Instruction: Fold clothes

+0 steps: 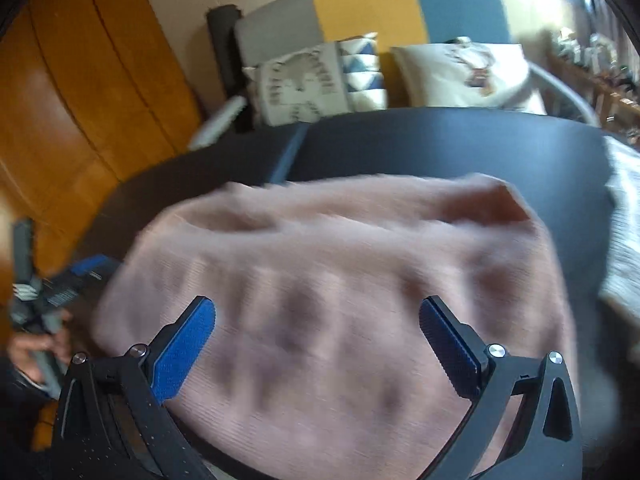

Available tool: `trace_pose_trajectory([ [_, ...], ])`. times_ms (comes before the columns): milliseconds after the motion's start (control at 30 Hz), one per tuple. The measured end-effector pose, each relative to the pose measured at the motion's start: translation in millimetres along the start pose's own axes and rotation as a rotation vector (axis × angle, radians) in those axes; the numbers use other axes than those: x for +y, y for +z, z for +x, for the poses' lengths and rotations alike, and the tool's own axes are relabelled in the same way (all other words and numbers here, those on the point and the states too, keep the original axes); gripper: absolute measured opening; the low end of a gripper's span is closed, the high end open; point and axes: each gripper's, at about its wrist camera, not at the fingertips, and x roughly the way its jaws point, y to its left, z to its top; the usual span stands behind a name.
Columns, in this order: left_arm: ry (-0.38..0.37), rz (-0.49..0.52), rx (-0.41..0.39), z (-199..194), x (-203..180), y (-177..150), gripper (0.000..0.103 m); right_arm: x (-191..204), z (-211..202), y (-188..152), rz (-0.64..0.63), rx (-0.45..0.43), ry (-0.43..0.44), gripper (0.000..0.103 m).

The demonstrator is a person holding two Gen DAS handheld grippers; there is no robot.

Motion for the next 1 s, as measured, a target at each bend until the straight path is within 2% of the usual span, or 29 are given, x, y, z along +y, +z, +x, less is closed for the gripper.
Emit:
trace_pose_trajectory([
  [167, -0.004, -0.024, 0.030, 6, 11, -13, 0.059, 66, 42, 42, -0.105, 0.038, 0.133, 0.103],
  [333, -0.012, -0.042, 0.053, 6, 17, -29, 0.059, 120, 98, 64, -0.208, 0.116, 0.196, 0.102],
  [533, -0.033, -0.073, 0.057, 5, 32, -36, 0.059, 151, 166, 69, -0.228, 0.271, 0.270, 0.068],
  [633, -0.041, -0.088, 0.074, 9, 38, -39, 0.059, 159, 191, 71, -0.250, 0.317, 0.272, 0.063],
  [733, -0.055, -0.102, 0.088, 15, 43, -43, 0.059, 164, 202, 72, -0.270, 0.348, 0.282, 0.041],
  [1000, -0.075, -0.100, 0.097, 20, 45, -44, 0.059, 164, 219, 75, -0.272, 0.359, 0.253, 0.039],
])
